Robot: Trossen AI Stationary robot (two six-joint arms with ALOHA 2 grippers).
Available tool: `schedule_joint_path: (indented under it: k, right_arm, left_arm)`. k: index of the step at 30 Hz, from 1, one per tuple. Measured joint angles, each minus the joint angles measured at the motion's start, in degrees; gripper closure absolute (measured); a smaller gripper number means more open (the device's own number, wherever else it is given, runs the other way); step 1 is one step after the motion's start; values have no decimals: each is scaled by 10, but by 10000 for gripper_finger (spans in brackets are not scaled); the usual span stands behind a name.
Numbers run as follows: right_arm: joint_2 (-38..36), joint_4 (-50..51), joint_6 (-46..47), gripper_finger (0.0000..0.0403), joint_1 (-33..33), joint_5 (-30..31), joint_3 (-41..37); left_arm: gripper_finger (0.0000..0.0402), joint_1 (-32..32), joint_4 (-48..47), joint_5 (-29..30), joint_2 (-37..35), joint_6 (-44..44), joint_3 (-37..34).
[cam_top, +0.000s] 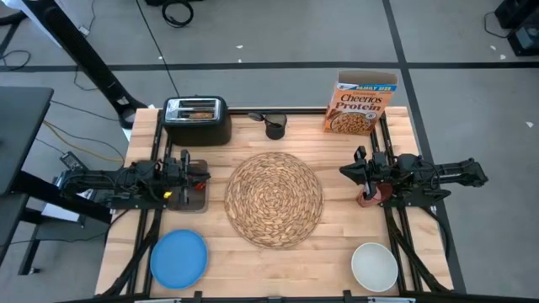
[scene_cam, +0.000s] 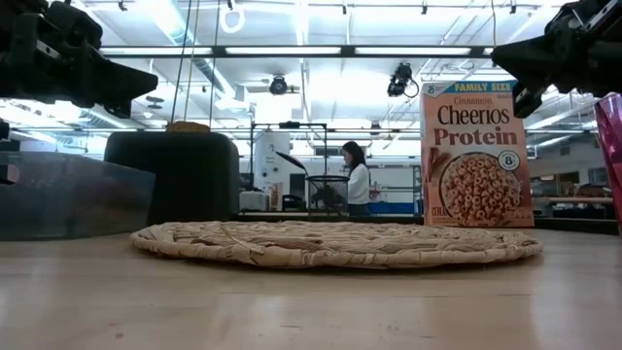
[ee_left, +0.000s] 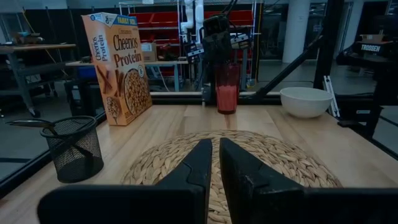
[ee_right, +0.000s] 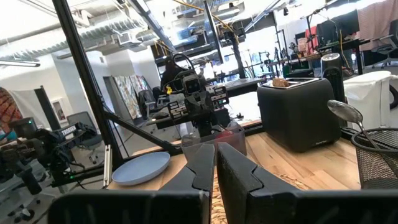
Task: Arrange a breakfast setting
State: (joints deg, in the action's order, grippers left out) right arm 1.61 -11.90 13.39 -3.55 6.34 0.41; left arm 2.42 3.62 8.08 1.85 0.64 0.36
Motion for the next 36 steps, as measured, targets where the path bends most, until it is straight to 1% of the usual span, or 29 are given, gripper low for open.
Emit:
schedule_joint_path:
  k: [13,16,19,21,22,25,27,29,32,36]
  right_arm:
    - [0,-4,0,375,0,4,0]
    - [0,-45,13,375,0,57,0]
    - [0,-130,52,375,0,101,0]
    - [0,-167,56,375,0,107,3]
    - [0,-166,45,375,0,104,8]
    - [1,-110,15,375,0,101,44]
    - [12,-57,4,375,-1,95,89]
    - [36,18,-7,376,-2,72,150]
    - [100,150,1,382,-2,34,253]
    - [229,325,50,390,-8,-48,390]
  left_arm:
    - [361,0,0,0,0,0,0]
    - [361,0,0,0,0,0,0]
    - [361,0,0,0,0,0,0]
    - [361,0,0,0,0,0,0]
    - [361,0,0,0,0,0,0]
    - [361,0,0,0,0,0,0]
    - [361,0,0,0,0,0,0]
    - [361,0,0,0,0,0,0]
    - [361,0,0,0,0,0,0]
    - [361,0,0,0,0,0,0]
